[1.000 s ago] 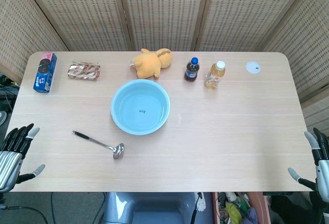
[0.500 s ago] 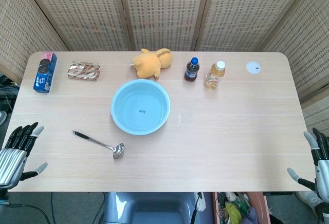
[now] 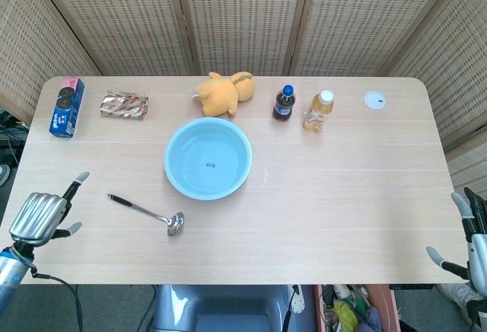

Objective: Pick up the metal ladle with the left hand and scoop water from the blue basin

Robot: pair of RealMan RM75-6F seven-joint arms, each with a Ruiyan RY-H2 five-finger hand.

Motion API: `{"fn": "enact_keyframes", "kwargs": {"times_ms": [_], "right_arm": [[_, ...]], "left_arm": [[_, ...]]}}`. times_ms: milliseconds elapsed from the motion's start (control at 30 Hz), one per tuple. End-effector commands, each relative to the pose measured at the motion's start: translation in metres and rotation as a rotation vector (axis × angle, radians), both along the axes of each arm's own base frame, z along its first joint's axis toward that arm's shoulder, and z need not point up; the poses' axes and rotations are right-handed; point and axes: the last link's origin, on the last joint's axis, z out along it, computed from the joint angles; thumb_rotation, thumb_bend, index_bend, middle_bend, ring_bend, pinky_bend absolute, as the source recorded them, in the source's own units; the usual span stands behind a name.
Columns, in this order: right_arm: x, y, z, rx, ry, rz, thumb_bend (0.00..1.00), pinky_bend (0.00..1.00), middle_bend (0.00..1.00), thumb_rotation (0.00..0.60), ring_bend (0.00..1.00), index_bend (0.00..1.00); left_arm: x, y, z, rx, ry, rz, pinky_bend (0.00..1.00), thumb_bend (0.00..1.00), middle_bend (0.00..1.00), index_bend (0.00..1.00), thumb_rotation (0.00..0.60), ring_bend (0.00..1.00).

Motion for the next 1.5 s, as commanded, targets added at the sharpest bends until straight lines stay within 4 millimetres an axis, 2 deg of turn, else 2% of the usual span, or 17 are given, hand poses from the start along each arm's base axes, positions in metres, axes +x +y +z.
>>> {"fn": "enact_keyframes", "kwargs": {"times_ms": [33,133,233,433,600,733,933,1500], "right_arm": [[0.0,0.0,-0.001,0.002,0.003,0.0,0.0,0.0,0.0,0.6,0.0,0.0],[0.0,-0.001,-0.002,0.005,0.007,-0.006,0.0,0.0,0.0,0.6,0.0,0.0],[-0.002,-0.003,-0.004,0.011,0.012,-0.014,0.0,0.0,0.0,0.6,0.0,0.0],[-0.004,-0.008,-0.009,0.026,0.028,-0.034,0.0,0.0,0.0,0.6,0.0,0.0],[-0.005,-0.01,-0.012,0.032,0.035,-0.046,0.0,0.0,0.0,0.6,0.0,0.0],[-0.005,-0.011,-0.014,0.038,0.045,-0.048,0.0,0.0,0.0,0.6,0.0,0.0],[-0.005,-0.012,-0.016,0.042,0.049,-0.05,0.0,0.0,0.0,0.6,0.0,0.0],[-0.006,-0.013,-0.017,0.051,0.051,-0.057,0.0,0.0,0.0,0.6,0.0,0.0]], "left_arm": [[-0.004,0.029,-0.014,-0.078,0.11,-0.003,1.0,0.22,0.99,0.0,0.6,0.97],[-0.009,0.04,-0.028,-0.12,0.117,0.006,1.0,0.22,1.0,0.01,0.6,0.97],[-0.014,0.051,-0.041,-0.15,0.107,0.026,1.0,0.22,1.0,0.07,0.6,0.97],[-0.022,0.072,-0.073,-0.161,0.097,0.053,1.0,0.22,1.0,0.24,0.6,0.98],[-0.021,0.077,-0.09,-0.16,0.084,0.044,1.0,0.22,1.0,0.37,0.6,0.98],[-0.021,0.078,-0.098,-0.166,0.089,0.037,1.0,0.23,1.0,0.39,0.6,0.98],[-0.025,0.082,-0.102,-0.156,0.122,0.017,1.0,0.32,1.0,0.41,0.6,0.98],[-0.027,0.082,-0.126,-0.169,0.136,0.035,1.0,0.32,1.0,0.46,0.6,0.98]]}}
